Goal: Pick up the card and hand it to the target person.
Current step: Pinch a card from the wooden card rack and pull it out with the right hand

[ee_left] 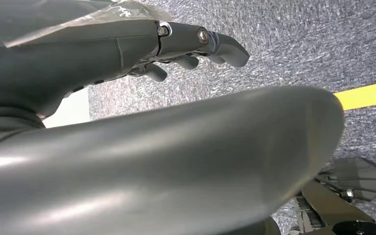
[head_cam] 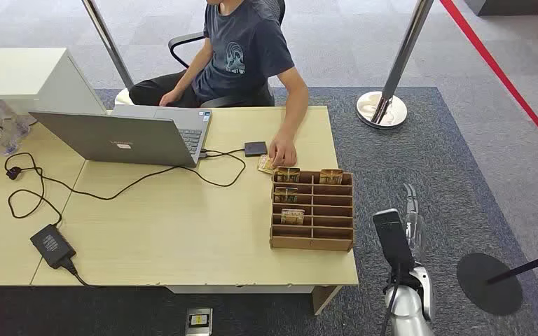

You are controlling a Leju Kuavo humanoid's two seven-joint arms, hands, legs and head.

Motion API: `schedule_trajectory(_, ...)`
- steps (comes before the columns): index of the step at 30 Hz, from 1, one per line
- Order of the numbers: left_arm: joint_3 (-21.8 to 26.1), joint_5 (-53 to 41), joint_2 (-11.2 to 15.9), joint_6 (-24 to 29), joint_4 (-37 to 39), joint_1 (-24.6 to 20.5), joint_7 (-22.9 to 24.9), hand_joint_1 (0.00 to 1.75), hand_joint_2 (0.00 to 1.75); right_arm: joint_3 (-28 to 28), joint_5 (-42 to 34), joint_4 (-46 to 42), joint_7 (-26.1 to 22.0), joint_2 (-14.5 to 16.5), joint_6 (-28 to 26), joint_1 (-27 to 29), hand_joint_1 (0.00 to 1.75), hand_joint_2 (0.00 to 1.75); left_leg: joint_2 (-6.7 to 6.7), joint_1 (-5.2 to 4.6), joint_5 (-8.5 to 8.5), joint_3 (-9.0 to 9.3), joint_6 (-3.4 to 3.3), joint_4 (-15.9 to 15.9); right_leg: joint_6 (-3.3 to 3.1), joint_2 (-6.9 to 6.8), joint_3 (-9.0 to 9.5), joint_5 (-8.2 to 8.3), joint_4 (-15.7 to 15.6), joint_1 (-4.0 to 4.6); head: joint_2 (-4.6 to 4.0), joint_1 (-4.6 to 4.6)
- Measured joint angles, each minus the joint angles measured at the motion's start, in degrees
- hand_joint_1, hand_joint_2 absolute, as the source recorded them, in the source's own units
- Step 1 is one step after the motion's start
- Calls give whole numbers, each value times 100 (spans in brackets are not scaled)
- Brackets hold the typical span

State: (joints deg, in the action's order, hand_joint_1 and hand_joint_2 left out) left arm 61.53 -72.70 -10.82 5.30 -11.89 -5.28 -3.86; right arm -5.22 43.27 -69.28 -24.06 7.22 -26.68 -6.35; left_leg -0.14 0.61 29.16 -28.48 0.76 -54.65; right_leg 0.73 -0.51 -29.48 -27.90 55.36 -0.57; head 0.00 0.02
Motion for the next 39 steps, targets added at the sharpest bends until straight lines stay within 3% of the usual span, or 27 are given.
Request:
schedule_trajectory(22,-13,-61,15,-73,0,-7,-54,0,0,1025,1065,67,485,-232,299,-899,0,0,0,0,-4,1,2,0,0,0,0,4,3,0,-1,0)
schedule_trajectory(28,-22,-113,22,-115,0,-7,-19,0,0,1358,1663,245,796,-373,410,-1195,0,0,0,0,-4,0,2,-1,0,0,0,4,3,0,-1,0)
schedule_trajectory(32,-33,-117,31,-143,0,-6,-4,0,0,1558,1848,375,875,-517,461,-1349,0,175,-2,0,-5,0,1,-1,0,0,0,4,3,0,-1,-1)
schedule_trajectory(39,-38,-118,49,-168,0,-5,-14,0,0,1889,2159,617,1048,-742,479,-1560,0,175,-2,0,-5,0,1,-1,0,0,0,4,3,0,-1,0)
